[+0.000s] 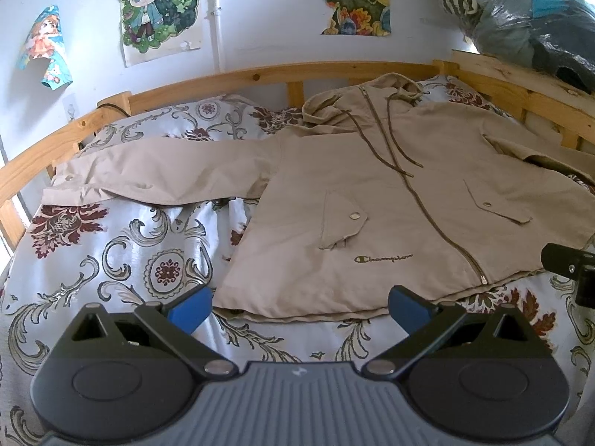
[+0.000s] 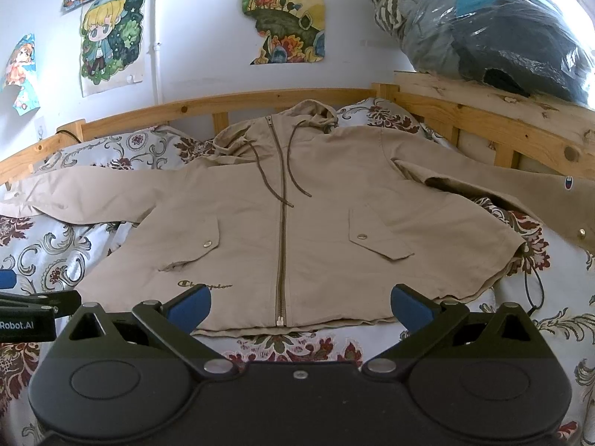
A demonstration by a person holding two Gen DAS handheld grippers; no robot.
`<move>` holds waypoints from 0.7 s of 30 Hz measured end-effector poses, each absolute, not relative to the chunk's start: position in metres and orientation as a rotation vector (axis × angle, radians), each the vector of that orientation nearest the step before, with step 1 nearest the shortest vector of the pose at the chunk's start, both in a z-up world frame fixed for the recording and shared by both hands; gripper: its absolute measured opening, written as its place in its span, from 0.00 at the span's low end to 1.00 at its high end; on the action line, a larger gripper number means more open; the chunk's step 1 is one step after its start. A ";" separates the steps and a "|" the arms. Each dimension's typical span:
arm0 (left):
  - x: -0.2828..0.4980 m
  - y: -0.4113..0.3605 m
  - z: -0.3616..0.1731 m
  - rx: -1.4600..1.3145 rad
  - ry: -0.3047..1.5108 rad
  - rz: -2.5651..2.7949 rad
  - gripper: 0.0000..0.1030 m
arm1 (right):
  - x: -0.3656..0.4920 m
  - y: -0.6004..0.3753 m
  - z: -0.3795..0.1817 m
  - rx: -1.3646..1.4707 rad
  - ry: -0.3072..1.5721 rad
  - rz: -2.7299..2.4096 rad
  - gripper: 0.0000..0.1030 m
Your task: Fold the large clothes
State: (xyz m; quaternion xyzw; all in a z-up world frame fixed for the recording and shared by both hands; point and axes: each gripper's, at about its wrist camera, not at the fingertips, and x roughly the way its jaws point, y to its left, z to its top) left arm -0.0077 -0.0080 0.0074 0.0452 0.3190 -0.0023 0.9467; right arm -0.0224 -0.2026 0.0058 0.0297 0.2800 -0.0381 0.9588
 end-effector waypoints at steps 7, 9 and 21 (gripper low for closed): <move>-0.009 -0.007 0.008 0.092 0.647 0.000 0.99 | -0.023 -0.203 0.006 0.066 0.564 -0.078 0.99; -0.009 -0.007 0.009 0.091 0.647 0.001 0.99 | -0.022 -0.204 0.006 0.070 0.563 -0.079 0.99; -0.009 -0.005 0.010 0.087 0.651 0.007 0.99 | -0.023 -0.205 0.006 0.074 0.561 -0.081 0.99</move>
